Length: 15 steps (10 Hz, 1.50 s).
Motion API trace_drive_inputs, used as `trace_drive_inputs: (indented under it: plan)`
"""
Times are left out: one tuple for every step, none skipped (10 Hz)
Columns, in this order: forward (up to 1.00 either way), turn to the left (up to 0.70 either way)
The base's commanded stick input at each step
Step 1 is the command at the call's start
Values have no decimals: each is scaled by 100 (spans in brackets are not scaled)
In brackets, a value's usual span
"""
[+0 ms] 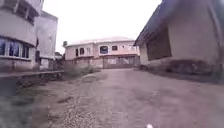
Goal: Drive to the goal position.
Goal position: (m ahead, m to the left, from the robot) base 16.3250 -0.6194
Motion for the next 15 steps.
trace_drive_inputs:
  plan:
    - [100, 0]
    - [100, 0]
    - [100, 0]
    - [100, 0]
    - [100, 0]
    - [100, 0]
    - [100, 0]
    - [100, 0]
    - [100, 0]
    - [100, 0]
    - [100, 0]
    - [100, 0]
    - [100, 0]
    - [100, 0]
    - [100, 0]
